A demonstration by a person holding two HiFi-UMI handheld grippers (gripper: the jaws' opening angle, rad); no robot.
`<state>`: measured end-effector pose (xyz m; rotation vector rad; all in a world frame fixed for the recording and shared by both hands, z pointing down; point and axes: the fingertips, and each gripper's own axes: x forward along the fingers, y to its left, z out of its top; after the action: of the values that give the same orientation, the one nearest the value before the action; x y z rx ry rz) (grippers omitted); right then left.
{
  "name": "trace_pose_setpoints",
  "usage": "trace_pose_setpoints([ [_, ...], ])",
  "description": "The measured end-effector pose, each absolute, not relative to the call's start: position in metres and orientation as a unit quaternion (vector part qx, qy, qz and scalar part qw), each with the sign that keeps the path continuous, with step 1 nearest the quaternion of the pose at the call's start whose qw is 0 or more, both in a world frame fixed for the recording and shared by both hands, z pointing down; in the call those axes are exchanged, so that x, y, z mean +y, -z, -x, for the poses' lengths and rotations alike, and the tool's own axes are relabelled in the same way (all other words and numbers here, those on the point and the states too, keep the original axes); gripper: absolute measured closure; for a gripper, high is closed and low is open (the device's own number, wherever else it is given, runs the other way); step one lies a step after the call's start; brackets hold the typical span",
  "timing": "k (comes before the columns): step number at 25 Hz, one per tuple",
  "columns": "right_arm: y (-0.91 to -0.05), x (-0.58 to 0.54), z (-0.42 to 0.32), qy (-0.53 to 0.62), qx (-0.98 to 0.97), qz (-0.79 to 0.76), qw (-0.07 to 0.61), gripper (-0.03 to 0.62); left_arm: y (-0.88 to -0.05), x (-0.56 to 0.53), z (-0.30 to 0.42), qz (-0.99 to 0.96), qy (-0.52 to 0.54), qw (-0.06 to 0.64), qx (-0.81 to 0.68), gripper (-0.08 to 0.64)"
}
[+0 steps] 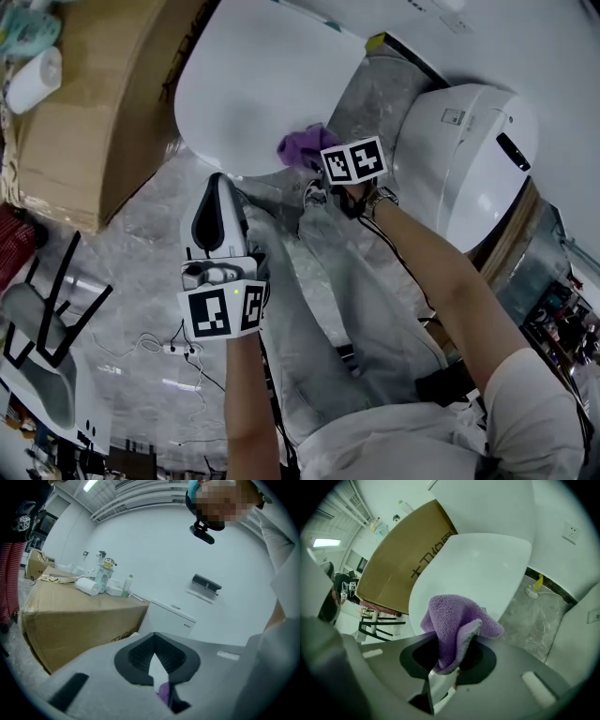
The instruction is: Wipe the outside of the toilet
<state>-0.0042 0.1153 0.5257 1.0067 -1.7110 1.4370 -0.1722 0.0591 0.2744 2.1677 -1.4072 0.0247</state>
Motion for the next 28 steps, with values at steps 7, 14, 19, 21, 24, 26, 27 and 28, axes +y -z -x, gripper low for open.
trace_pose_setpoints([
  [7, -0.512, 0.063, 0.098, -0.537, -0.701, -0.364, 0.295, 0.502, -0.281, 0.034, 0.227, -0.806, -0.012, 0.274, -0.525, 0.554],
  [14, -0.513, 0.004, 0.19, -0.517, -0.726, -0.342, 0.299, 0.502, -0.297, 0.012, 0.274, -0.806, -0.019, 0.285, -0.519, 0.554],
  [19, -0.533, -0.018, 0.23, -0.521, -0.712, -0.341, 0.324, 0.5, -0.299, -0.002, 0.289, -0.812, -0.01, 0.293, -0.505, 0.554],
  [21, -0.545, -0.015, 0.241, -0.53, -0.698, -0.34, 0.343, 0.5, -0.299, -0.005, 0.294, -0.814, -0.01, 0.295, -0.499, 0.554],
  [24, -0.555, -0.01, 0.246, -0.534, -0.684, -0.349, 0.353, 0.502, -0.297, -0.01, 0.3, -0.818, -0.008, 0.296, -0.493, 0.554],
  [26, -0.555, -0.009, 0.246, -0.547, -0.674, -0.36, 0.343, 0.502, -0.295, -0.014, 0.305, -0.819, -0.007, 0.294, -0.493, 0.554],
  [27, -0.554, -0.006, 0.246, -0.555, -0.669, -0.36, 0.34, 0.502, -0.294, -0.015, 0.308, -0.818, -0.006, 0.293, -0.495, 0.554],
  [28, -0.554, -0.002, 0.247, -0.559, -0.666, -0.356, 0.342, 0.503, -0.294, -0.016, 0.31, -0.816, -0.005, 0.292, -0.498, 0.554],
])
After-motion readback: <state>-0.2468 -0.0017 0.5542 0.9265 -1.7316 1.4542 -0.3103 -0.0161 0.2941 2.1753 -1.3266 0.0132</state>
